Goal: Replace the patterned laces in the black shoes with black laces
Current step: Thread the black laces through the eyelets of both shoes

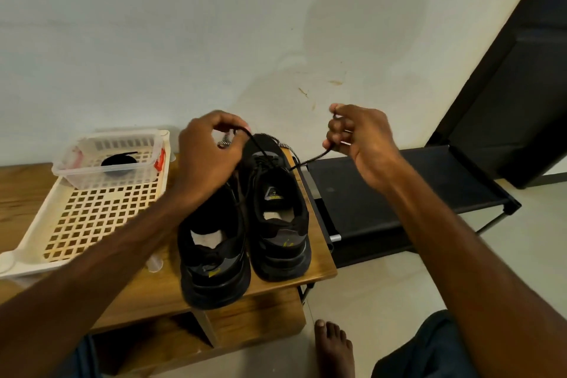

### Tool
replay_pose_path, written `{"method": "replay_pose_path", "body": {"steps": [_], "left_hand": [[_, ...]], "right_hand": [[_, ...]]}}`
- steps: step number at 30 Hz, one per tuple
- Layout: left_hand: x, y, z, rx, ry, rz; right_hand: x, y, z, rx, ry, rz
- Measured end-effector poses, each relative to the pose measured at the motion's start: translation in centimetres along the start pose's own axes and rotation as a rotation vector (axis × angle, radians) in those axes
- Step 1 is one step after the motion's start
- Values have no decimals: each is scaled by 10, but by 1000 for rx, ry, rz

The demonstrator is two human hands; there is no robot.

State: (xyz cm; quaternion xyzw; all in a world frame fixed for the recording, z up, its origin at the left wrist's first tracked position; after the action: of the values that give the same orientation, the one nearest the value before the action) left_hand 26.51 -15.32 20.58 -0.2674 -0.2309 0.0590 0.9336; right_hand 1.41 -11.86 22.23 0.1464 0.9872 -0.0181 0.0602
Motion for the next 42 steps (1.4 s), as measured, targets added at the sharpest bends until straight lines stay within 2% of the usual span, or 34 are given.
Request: {"method": "replay_pose_path", "body": {"steps": [1, 3, 4, 6, 10, 14, 16, 19, 21, 22, 23, 25, 27, 29, 37, 39, 42], "left_hand": [[7, -4, -1, 6, 33, 41], [17, -10, -5, 29, 108, 91], [20, -12, -7, 37, 138, 101], [20, -14, -11, 47, 158, 88], [12, -10, -10, 48, 118, 20], [-1, -4, -9, -12, -65, -120], [-8, -3, -13, -13, -164, -211], [-13, -3, -24, 35, -263, -311], [-13, -4, -30, 50, -291, -340], [-12, -5, -31, 59, -289, -347], [-12, -6, -31, 69, -276, -353], [-11, -7, -28, 88, -216, -351], [-12, -6, -24, 118, -109, -336], [-15, -3, -20, 132, -25, -311], [-48, 9, -4, 53, -39, -335], [-52, 8, -6, 35, -103, -379], [-54, 10, -11, 50, -190, -457]], "right_hand": [[-3, 0, 0, 83, 294, -42], [-22, 4, 8, 212, 874, -236], [-29, 7, 19, 201, 1045, -346], [-36, 10, 34, 137, 1172, -465], [-36, 3, 27, 179, 1136, -371], [-34, 3, 10, 274, 1004, -254], [-33, 5, 1, 216, 703, -205], [-29, 9, -10, 51, -63, -146], [-23, 9, -11, -11, -356, -102], [-19, 7, -10, -28, -346, -73], [-17, 5, -7, -29, -221, -53], [-18, 3, -2, 68, 356, -92], [-33, 4, 14, 213, 947, -270], [-44, 6, 36, 196, 1162, -413], [-45, -3, 35, 126, 1228, -355], [-43, -1, 24, 132, 1127, -311], [-34, 4, 2, 111, 831, -221]]}}
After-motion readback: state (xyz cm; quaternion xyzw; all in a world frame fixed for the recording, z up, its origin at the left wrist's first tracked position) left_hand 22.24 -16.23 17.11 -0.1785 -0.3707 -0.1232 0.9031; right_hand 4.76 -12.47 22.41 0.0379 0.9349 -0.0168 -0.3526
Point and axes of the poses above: each hand's wrist, its own y-axis away from the middle knuckle, its own x-axis out of the back of the hand, z = x × y, the point moved 6 cm from there along -y, towards the middle knuckle
